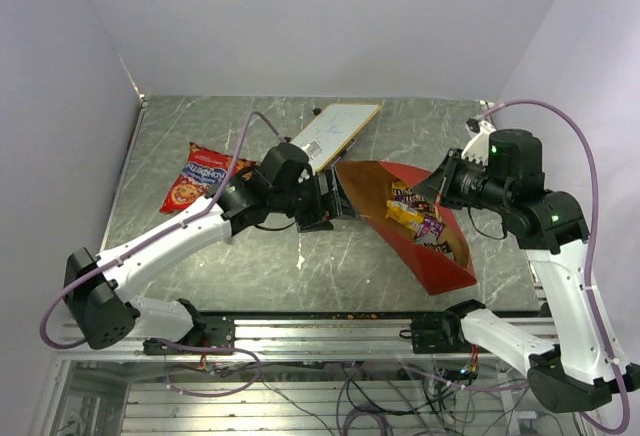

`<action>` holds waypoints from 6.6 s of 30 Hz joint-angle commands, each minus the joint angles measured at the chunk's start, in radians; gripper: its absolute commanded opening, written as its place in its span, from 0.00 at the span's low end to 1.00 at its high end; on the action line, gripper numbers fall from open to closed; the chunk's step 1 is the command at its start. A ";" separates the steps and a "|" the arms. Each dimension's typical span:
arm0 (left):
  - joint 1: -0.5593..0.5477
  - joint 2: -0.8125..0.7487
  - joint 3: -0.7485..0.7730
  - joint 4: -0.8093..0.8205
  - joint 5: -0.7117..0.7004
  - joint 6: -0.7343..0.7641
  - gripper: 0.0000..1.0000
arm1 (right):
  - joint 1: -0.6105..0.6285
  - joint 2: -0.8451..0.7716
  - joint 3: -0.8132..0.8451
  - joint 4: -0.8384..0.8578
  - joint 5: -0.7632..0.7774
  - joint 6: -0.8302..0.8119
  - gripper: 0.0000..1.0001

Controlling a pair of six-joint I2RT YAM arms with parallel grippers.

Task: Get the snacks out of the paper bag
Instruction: Adjust the paper bag at the center of the board, then take out the snack from the paper bag, then place the snack at the center of the board.

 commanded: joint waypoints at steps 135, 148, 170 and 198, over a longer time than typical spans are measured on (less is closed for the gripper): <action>-0.349 0.388 -0.217 0.931 -0.556 1.148 0.63 | -0.015 -0.097 -0.064 0.134 -0.231 -0.946 0.00; -0.309 0.693 -0.161 1.183 -0.701 1.296 0.81 | -0.015 -0.090 -0.068 0.104 -0.260 -0.981 0.00; -0.293 0.555 -0.059 0.821 -0.432 1.162 0.07 | -0.015 -0.059 -0.037 0.195 -0.098 -0.917 0.00; -0.257 -0.344 -0.017 -0.621 -0.952 0.204 0.07 | -0.015 -0.144 -0.125 0.269 -0.088 -0.795 0.00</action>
